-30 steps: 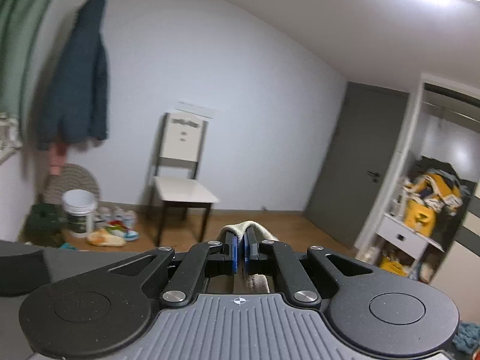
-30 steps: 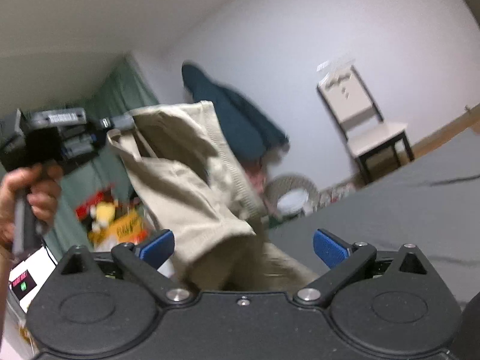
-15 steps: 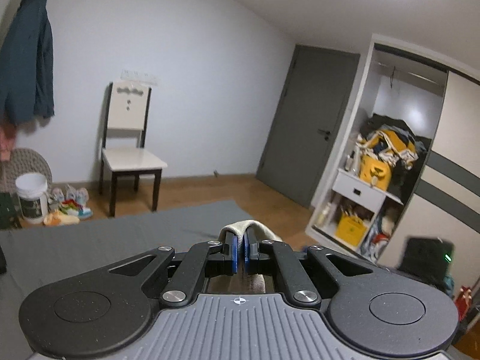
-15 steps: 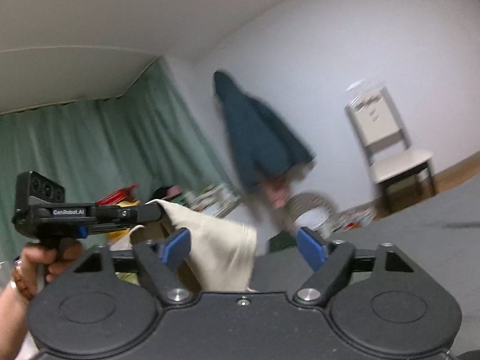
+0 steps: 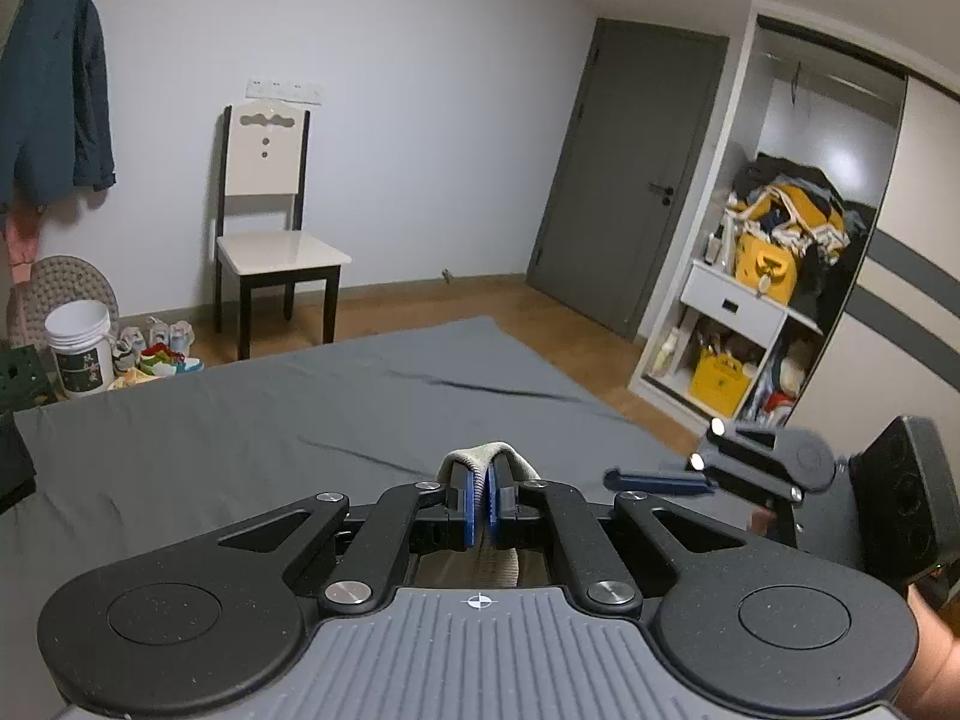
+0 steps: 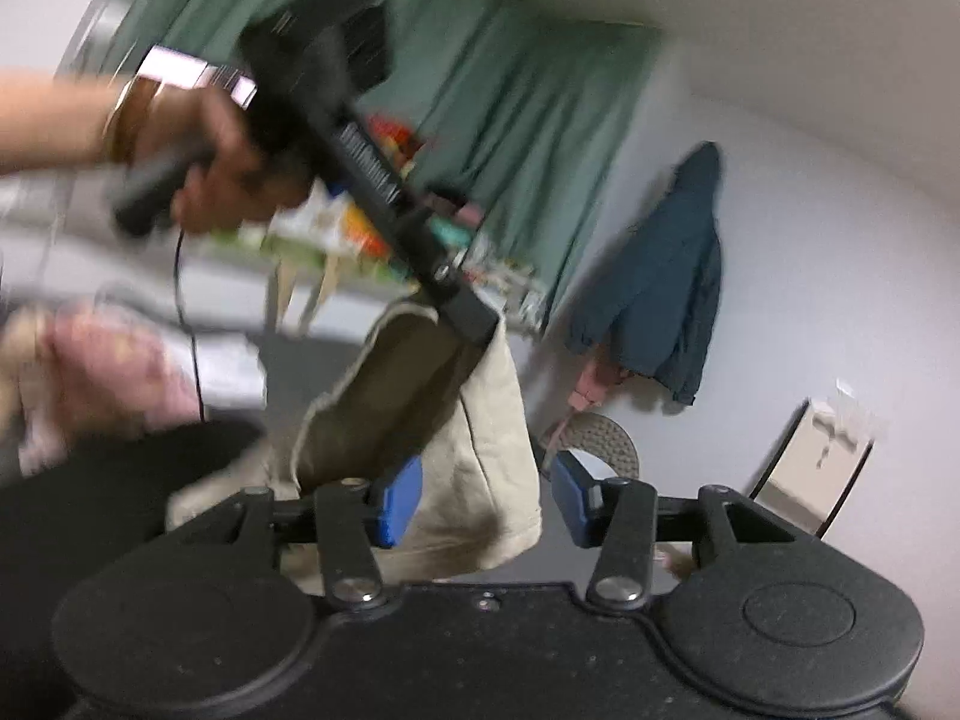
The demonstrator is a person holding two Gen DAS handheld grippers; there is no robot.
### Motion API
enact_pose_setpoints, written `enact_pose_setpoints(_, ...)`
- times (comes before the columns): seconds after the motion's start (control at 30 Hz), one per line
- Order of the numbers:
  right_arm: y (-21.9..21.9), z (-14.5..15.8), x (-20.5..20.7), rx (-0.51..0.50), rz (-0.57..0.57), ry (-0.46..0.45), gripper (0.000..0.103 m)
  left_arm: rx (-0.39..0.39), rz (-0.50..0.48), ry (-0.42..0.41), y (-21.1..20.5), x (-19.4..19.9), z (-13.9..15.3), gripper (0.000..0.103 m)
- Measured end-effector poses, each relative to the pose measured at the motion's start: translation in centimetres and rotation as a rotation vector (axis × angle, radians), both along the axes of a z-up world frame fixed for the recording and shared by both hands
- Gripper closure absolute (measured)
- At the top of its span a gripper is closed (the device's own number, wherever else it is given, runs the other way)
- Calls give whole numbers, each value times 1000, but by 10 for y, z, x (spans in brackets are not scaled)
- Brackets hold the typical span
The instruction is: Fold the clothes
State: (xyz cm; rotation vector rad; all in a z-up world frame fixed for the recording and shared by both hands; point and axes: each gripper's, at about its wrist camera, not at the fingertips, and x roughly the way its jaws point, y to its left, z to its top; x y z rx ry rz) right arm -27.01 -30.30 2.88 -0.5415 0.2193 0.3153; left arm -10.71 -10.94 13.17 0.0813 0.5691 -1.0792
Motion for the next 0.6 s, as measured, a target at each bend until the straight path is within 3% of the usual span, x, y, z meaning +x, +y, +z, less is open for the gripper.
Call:
enact_pose_setpoints(0.13,9,-7,9,-103,50,45,63,10,-22,7,-2,-3,-8,99)
enact_pose_setpoints(0.23,18,-14,13,-180,71,69,80,21,-38,6,-4,-5,-12,99)
enact_pose_setpoints(0.3,20,-16,14,-173,52,70,92,29,-45,11,-7,-6,-15,99)
enact_pose_setpoints(0.37,20,-17,15,-155,29,69,97,35,-48,13,-8,-5,-16,99)
enact_pose_setpoints(0.6,17,-17,22,-72,-58,76,99,84,-44,-18,-21,-4,-28,99)
